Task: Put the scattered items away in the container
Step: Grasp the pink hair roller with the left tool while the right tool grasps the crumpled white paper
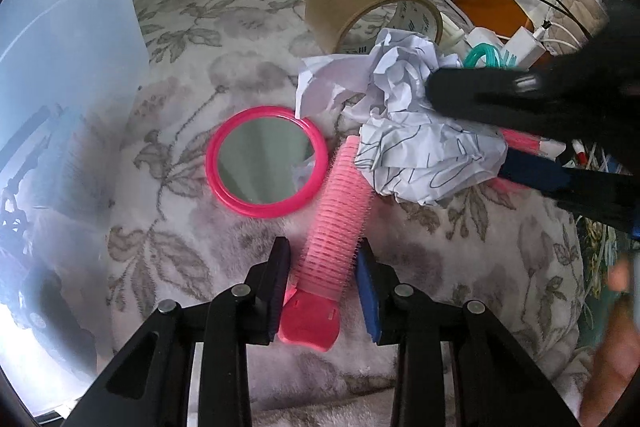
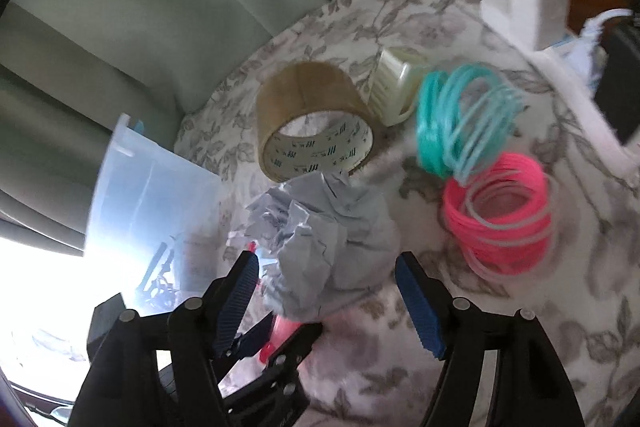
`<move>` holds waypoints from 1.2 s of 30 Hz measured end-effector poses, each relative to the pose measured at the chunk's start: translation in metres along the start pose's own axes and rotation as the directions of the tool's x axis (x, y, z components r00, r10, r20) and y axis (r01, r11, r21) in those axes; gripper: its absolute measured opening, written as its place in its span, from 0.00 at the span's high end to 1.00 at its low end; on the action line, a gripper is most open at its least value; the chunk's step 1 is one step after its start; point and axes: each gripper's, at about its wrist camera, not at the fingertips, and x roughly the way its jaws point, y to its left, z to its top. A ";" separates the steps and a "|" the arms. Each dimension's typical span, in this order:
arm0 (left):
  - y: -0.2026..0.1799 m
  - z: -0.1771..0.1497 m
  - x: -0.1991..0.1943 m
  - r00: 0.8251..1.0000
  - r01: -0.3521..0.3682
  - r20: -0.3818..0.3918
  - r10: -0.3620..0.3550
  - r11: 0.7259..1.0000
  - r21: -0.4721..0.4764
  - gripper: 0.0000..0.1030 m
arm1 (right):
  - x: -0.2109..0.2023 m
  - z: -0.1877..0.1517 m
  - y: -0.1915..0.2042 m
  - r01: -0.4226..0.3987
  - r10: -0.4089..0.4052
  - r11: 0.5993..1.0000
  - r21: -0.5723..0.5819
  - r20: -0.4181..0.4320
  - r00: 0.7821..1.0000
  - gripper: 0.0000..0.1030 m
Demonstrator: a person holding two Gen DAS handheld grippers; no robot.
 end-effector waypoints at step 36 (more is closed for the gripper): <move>-0.007 -0.012 -0.039 0.998 0.023 0.062 -0.021 0.999 -0.033 0.74 | -0.058 -0.035 -0.032 -0.215 0.197 0.962 0.169 0.114 0.974 0.29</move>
